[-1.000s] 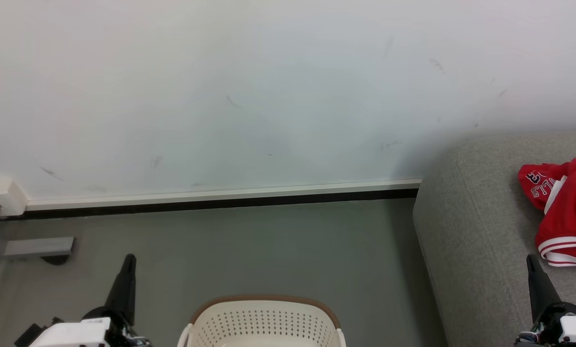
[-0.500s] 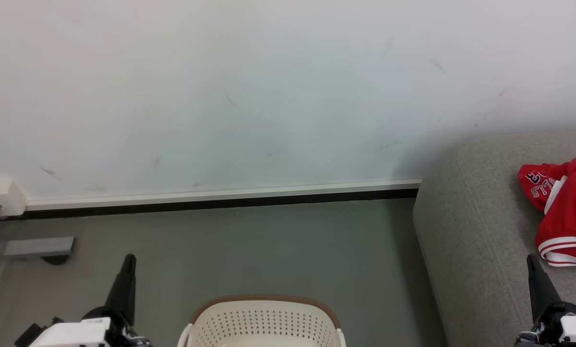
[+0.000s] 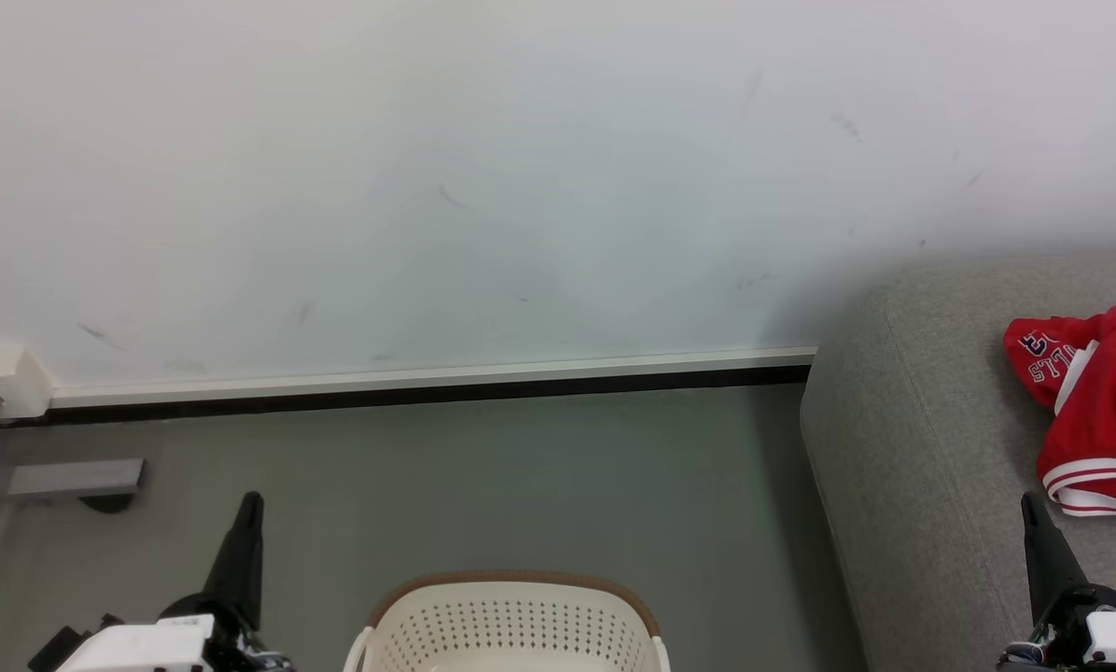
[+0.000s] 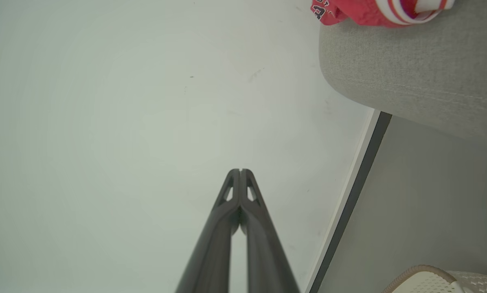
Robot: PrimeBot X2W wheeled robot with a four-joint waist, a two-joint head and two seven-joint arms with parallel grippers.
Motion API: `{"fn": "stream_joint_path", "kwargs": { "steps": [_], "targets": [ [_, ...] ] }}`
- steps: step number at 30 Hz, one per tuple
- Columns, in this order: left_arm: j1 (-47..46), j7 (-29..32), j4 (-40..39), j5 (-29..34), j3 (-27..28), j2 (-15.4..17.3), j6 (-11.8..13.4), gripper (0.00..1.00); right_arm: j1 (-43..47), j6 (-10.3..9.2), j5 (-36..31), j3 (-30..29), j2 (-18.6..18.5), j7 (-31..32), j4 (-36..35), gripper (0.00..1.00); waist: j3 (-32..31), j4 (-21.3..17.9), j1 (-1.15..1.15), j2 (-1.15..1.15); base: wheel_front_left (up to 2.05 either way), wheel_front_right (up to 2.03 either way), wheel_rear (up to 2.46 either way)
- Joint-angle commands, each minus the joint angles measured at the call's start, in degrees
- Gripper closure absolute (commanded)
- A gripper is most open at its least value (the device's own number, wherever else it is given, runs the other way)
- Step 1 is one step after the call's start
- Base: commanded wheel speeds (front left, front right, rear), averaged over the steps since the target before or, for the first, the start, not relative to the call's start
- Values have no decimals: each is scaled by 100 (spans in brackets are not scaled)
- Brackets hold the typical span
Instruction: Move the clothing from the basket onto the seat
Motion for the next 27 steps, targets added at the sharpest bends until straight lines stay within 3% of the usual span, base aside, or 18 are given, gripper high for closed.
{"fn": "stream_joint_path", "kwargs": {
  "steps": [1,27],
  "targets": [
    [-34,32,-13,-76,1,38,-27,100,-35,-14,2,-15,-21,26,-27,100,0,0,0,0,0,0,0],
    [-34,32,-14,-76,1,37,-27,100,-37,-14,-20,-32,-6,32,-25,100,0,0,0,0,0,0,0]
  ]
}}
